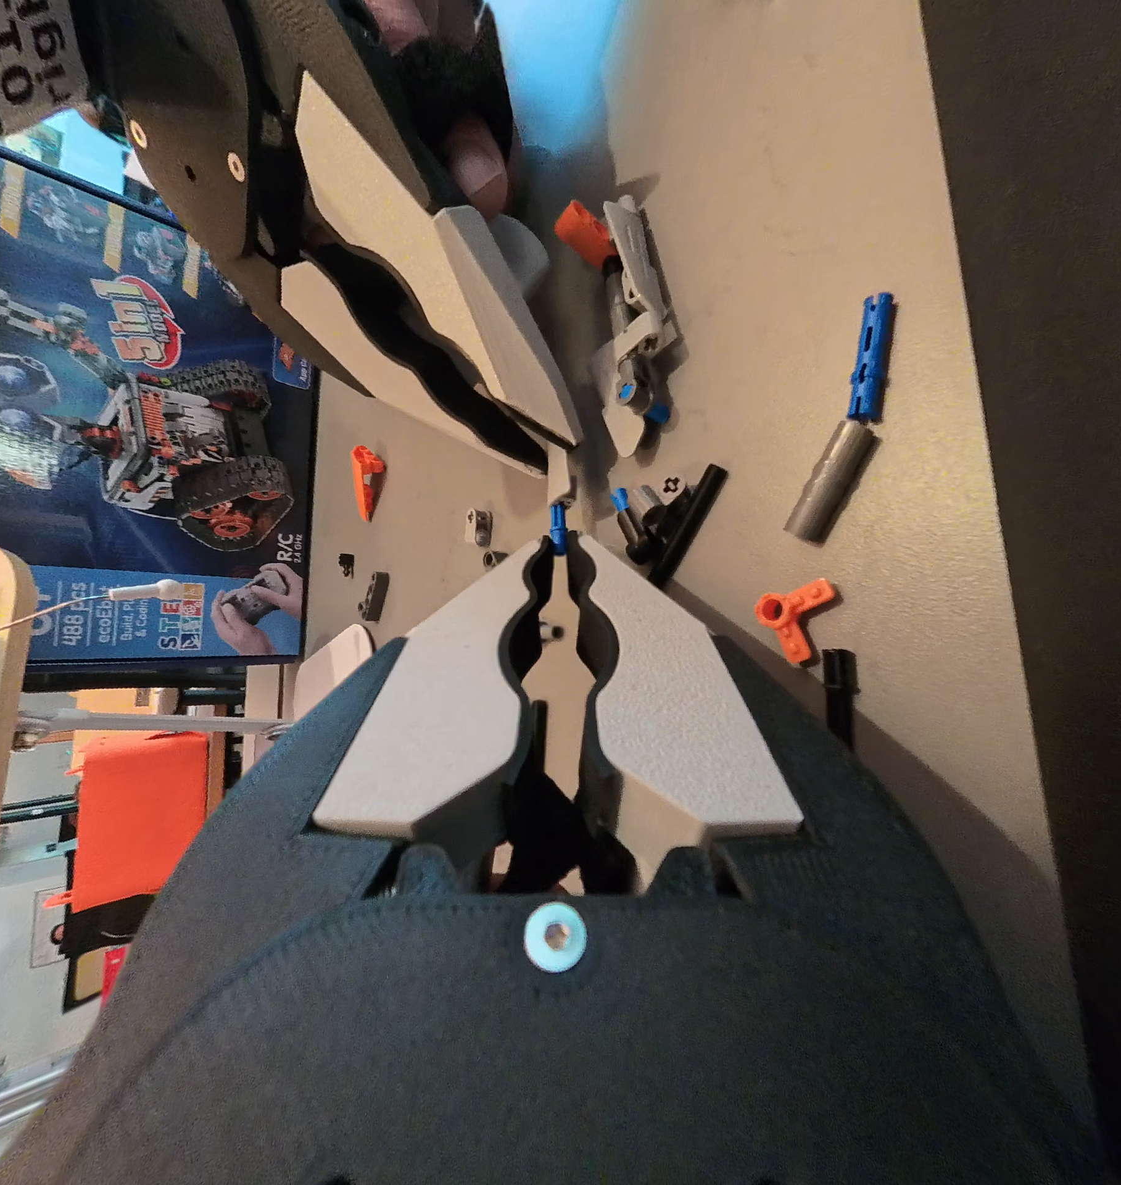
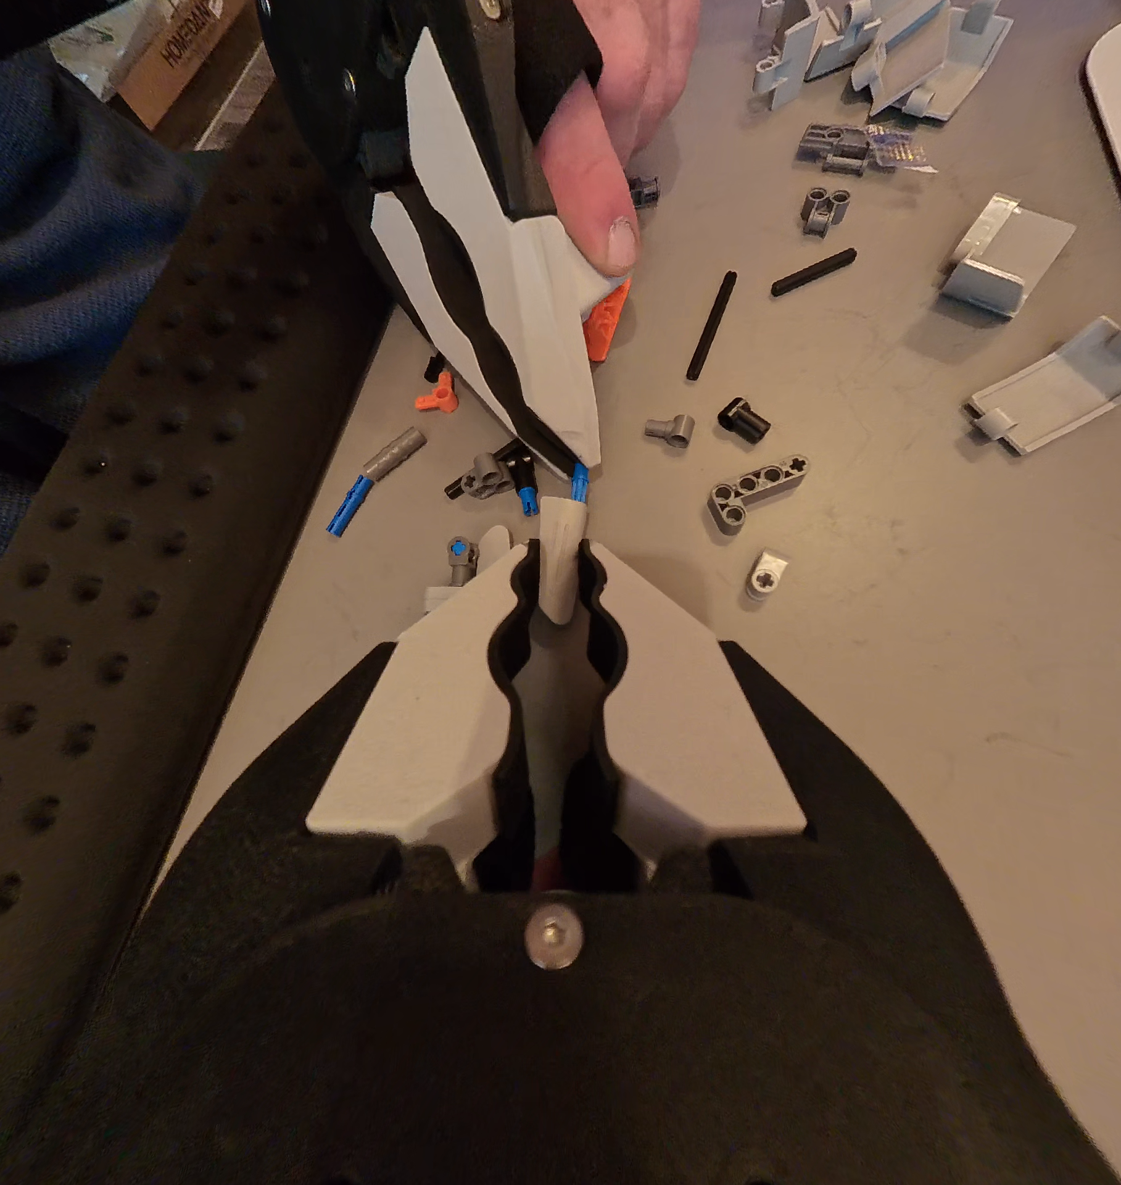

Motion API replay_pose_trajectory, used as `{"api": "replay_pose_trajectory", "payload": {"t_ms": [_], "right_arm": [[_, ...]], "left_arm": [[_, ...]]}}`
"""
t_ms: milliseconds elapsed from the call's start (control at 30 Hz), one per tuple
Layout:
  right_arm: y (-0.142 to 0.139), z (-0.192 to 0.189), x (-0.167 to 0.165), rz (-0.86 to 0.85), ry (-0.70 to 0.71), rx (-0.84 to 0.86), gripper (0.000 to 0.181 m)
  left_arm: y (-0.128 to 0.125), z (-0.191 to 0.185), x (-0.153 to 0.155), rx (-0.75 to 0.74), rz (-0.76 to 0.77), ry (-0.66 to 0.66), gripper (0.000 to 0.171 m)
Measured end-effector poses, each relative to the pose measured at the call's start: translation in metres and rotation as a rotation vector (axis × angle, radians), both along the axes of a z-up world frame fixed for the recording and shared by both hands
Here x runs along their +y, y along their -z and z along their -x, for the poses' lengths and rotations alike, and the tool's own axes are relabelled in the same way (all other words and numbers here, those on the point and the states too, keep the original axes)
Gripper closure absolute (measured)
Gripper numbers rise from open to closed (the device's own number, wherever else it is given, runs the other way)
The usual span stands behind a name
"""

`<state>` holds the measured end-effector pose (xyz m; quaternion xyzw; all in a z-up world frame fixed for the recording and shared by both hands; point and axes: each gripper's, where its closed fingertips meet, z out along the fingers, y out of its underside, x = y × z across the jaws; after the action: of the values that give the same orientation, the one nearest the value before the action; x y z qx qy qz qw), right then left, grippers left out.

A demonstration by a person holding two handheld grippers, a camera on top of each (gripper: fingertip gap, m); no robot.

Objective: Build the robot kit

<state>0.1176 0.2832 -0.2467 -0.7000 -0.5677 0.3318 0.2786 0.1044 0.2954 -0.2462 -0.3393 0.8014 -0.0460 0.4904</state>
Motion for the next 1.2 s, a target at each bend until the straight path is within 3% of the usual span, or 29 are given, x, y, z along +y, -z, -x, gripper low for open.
{"api": "replay_pose_trajectory", "payload": {"t_ms": [567, 1200], "right_arm": [[-0.011, 0.0, -0.004, 0.037, -0.014, 0.073, 0.172], [-0.015, 0.0, -0.008, 0.056, -0.03, 0.097, 0.173]], "left_arm": [[-0.014, -0.001, -0.003, -0.061, -0.154, 0.028, 0.169], [-0.014, -0.001, -0.006, -0.057, -0.22, 0.049, 0.168]]}}
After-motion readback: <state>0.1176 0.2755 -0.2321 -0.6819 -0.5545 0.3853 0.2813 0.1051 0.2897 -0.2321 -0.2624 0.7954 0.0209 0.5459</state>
